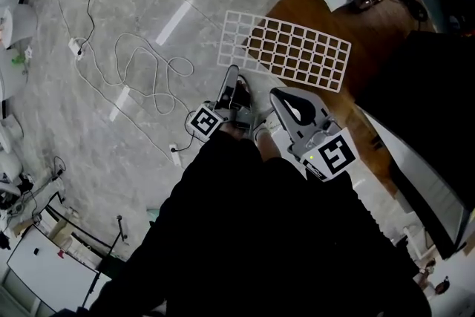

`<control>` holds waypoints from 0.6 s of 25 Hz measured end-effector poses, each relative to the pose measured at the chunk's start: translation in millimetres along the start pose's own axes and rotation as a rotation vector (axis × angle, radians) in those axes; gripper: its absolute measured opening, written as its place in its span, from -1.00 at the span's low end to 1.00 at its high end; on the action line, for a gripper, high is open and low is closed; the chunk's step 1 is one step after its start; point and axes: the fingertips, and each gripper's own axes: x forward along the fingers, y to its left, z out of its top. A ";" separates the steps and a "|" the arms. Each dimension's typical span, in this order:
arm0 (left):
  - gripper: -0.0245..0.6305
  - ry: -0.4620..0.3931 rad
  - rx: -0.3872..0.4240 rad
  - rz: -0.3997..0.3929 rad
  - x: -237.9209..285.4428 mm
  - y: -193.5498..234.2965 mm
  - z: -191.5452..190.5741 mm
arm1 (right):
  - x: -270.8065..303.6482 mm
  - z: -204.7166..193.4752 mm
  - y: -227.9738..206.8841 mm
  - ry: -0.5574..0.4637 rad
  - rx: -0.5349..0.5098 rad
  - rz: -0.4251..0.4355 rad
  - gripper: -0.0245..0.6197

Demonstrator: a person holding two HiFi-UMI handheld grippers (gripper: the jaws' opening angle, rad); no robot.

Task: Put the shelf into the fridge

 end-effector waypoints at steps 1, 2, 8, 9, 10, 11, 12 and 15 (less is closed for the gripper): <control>-0.36 -0.008 -0.007 0.000 4.3 2.2 1.9 | 0.3 -1.4 -2.3 0.002 0.005 -0.006 -0.90; -0.36 -0.015 -0.013 0.000 8.5 4.6 3.7 | 0.7 -2.5 -4.4 0.002 0.008 -0.011 -0.90; -0.36 -0.018 -0.014 0.009 31.9 13.5 15.8 | 2.0 -9.5 -11.3 0.001 0.036 -0.035 -0.90; -0.36 -0.012 -0.010 0.004 36.8 13.8 16.3 | 0.9 -10.6 -13.1 0.001 0.040 -0.041 -0.90; -0.36 -0.006 -0.009 0.000 41.4 14.6 16.5 | 0.4 -11.4 -15.1 0.003 0.042 -0.047 -0.90; -0.36 0.000 -0.013 -0.001 44.8 16.2 17.2 | 0.8 -11.8 -16.3 0.004 0.045 -0.054 -0.90; -0.36 0.003 -0.022 -0.001 46.6 18.2 18.8 | 2.0 -11.6 -16.8 0.005 0.048 -0.061 -0.90; -0.36 -0.001 -0.033 0.018 47.9 22.2 21.1 | 1.1 -10.8 -17.5 0.005 0.058 -0.083 -0.90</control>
